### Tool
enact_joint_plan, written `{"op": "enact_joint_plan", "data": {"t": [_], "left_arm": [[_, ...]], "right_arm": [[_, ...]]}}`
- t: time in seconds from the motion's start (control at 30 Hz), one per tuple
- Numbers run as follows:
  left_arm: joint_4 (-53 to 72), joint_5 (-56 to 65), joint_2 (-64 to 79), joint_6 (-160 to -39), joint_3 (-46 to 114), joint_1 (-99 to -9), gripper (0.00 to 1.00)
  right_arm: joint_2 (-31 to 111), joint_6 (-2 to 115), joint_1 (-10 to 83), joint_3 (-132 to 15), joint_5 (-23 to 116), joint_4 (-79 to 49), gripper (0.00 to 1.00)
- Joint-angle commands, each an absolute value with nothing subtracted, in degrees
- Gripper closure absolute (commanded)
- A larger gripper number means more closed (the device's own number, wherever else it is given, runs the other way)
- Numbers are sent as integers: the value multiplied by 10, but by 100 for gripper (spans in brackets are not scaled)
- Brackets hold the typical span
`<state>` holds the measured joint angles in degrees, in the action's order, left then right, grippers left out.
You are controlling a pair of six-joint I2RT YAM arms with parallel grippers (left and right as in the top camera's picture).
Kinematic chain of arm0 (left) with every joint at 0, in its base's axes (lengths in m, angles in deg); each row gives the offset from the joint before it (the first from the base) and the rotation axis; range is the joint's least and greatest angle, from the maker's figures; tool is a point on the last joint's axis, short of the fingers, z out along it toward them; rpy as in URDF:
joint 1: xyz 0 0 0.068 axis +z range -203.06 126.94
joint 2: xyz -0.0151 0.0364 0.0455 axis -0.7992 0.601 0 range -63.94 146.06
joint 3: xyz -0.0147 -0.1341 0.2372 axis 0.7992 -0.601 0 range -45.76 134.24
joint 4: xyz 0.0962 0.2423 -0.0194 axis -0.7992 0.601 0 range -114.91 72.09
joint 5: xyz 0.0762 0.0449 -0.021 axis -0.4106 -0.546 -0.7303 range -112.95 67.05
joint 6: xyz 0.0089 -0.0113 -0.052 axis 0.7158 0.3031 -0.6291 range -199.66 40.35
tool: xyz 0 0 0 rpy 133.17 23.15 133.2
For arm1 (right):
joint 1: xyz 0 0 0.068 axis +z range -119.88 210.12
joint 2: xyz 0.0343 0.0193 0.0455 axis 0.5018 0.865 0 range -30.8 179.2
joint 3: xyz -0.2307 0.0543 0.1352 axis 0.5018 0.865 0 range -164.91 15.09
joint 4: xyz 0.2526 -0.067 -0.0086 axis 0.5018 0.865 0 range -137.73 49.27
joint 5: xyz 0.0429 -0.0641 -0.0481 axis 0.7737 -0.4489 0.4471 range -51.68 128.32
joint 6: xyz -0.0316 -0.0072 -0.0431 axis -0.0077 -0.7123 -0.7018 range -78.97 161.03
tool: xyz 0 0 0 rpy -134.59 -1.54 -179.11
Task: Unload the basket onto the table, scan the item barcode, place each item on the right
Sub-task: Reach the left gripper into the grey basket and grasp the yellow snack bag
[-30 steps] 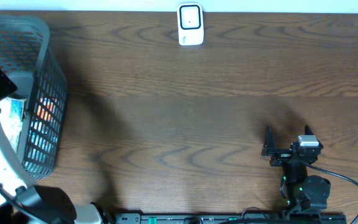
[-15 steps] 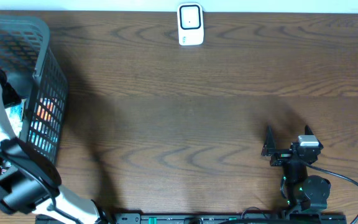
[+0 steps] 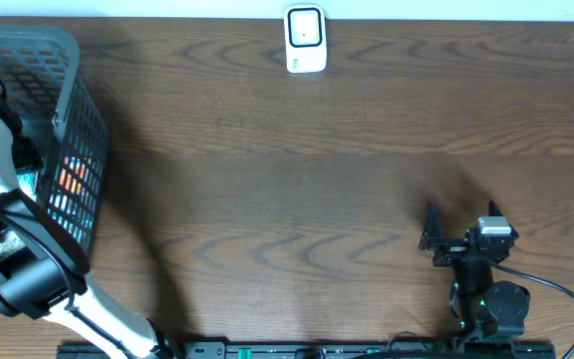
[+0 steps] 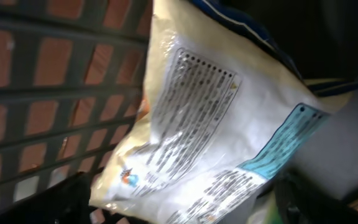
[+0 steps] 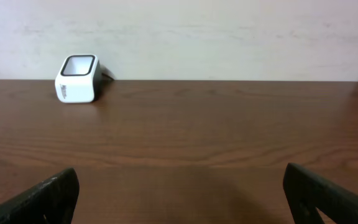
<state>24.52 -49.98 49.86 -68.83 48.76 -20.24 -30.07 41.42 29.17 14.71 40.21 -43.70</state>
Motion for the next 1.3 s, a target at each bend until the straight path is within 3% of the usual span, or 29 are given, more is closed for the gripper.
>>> {"op": "enact_joint_plan", "data": {"t": [0.0, 0.5, 0.93, 1.27], "left_arm": [[242, -459, 517, -683, 483, -187, 11], [241, -263, 521, -659, 482, -118, 11], [220, -260, 534, -650, 482, -91, 11], [190, -262, 534, -576, 482, -86, 11]], "right_arm": [[-303, 416, 289, 148, 404, -435, 1], [-303, 416, 289, 148, 404, -435, 1], [-303, 416, 289, 148, 404, -435, 1], [-303, 416, 289, 148, 404, -435, 1]]}}
